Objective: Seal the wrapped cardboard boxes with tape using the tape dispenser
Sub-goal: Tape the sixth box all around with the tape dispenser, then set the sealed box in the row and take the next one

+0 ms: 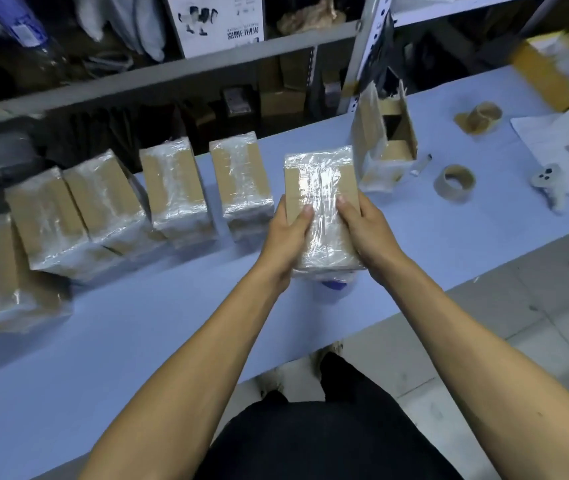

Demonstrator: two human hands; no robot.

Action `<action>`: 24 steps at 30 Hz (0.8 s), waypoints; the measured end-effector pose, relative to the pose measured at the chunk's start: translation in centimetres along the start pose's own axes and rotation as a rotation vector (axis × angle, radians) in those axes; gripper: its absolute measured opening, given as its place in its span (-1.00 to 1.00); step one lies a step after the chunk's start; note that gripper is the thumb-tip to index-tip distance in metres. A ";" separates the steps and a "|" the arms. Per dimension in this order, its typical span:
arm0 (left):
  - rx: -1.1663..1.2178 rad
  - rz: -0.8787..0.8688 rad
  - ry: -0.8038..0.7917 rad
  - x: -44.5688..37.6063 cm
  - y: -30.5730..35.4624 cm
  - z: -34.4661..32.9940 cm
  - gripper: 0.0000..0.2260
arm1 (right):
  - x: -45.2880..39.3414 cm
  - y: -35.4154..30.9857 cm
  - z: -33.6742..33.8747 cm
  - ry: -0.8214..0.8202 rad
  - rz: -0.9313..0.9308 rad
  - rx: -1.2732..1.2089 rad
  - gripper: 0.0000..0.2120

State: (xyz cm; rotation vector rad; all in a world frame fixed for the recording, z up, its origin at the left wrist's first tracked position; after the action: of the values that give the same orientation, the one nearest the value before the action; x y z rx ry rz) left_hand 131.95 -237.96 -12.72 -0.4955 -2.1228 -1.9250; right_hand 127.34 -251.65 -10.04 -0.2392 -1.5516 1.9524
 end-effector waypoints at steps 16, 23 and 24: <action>-0.527 -0.096 0.299 -17.8 -0.4 -7.1 -0.58 | -19.7 4.3 -3.3 -0.225 -0.041 0.211 -0.51; -0.577 -0.067 0.369 -20.9 -1.2 -6.4 -0.47 | -23.0 4.3 -5.0 -0.337 0.132 0.233 -0.56; -0.570 -0.071 0.382 -21.2 -1.0 -6.6 -0.49 | -23.5 4.0 -5.1 -0.346 0.147 0.239 -0.56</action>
State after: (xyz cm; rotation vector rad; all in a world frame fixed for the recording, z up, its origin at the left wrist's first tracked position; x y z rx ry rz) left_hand 150.60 -246.51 -21.19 -0.1235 -1.3672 -2.4284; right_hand 146.95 -261.35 -20.76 0.0933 -1.5222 2.3701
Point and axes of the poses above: each hand's wrist, its own x-axis away from the middle knuckle, its own z-axis out of the back of the hand, y = z × x, the point moved 1 cm from there along -x, towards the middle knuckle, and after that the axes turned 14 degrees about y, right-handed, at the moved point
